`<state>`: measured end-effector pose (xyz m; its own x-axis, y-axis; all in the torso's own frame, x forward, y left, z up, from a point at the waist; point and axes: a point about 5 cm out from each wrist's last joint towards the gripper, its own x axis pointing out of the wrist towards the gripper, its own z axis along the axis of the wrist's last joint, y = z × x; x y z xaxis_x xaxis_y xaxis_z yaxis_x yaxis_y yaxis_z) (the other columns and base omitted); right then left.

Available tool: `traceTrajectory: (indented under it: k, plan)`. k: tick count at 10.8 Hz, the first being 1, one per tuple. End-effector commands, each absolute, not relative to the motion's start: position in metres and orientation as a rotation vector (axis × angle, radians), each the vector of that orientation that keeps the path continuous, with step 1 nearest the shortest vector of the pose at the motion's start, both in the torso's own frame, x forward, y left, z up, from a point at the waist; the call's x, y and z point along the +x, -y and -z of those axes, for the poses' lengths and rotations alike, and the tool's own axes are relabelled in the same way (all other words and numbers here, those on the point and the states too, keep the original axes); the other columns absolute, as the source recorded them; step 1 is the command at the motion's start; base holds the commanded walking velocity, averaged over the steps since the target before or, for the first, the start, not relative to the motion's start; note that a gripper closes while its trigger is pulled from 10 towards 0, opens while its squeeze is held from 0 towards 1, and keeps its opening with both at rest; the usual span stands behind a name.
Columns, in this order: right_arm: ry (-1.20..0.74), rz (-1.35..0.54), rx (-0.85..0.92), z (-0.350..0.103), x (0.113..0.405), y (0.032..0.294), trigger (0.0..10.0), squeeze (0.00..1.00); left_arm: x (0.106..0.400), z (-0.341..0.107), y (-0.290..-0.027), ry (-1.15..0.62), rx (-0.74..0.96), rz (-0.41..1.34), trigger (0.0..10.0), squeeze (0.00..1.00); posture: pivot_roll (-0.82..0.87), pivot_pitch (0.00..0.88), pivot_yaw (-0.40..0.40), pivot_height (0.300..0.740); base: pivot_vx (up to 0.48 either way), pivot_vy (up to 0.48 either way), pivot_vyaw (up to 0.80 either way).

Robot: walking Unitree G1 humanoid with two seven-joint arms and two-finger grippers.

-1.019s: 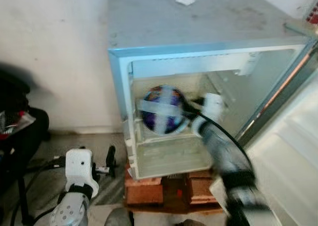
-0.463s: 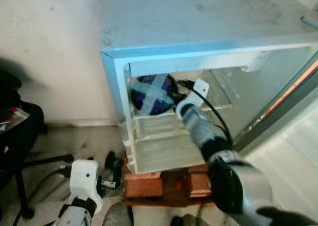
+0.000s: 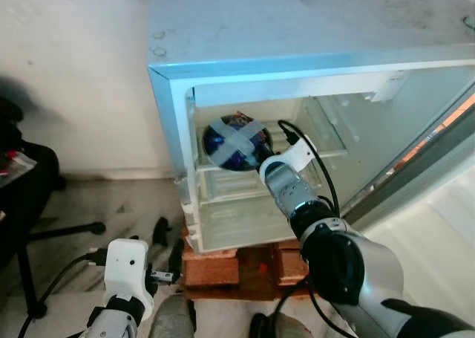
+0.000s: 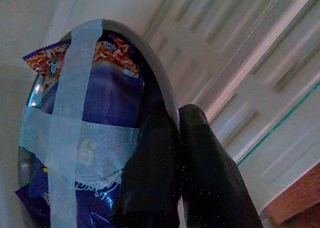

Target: Restocking fridge

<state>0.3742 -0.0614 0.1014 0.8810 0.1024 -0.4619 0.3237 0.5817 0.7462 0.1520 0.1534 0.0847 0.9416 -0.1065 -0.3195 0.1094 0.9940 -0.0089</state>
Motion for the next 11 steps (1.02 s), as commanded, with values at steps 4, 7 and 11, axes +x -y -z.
traceTrajectory:
  k: [4,7,11]
  plan:
    - [-0.533,-0.118,1.148,-0.128,0.361,-0.022,10.0,1.0,0.149,-0.086,-0.152,-0.33,0.013,0.089,10.0,0.0,0.33,0.24,-0.096,0.74,0.0,0.0,0.0]
    - [-0.505,-0.301,1.272,-0.145,0.359,-0.039,10.0,1.0,0.151,-0.085,-0.15,-0.325,0.012,0.076,10.0,0.0,0.33,0.238,-0.11,0.74,0.0,0.0,0.0]
    - [-0.548,-0.462,1.034,-0.128,0.347,-0.043,10.0,1.0,0.159,-0.085,-0.151,-0.312,0.026,0.071,10.0,0.0,0.32,0.221,-0.108,0.74,0.0,0.0,0.0]
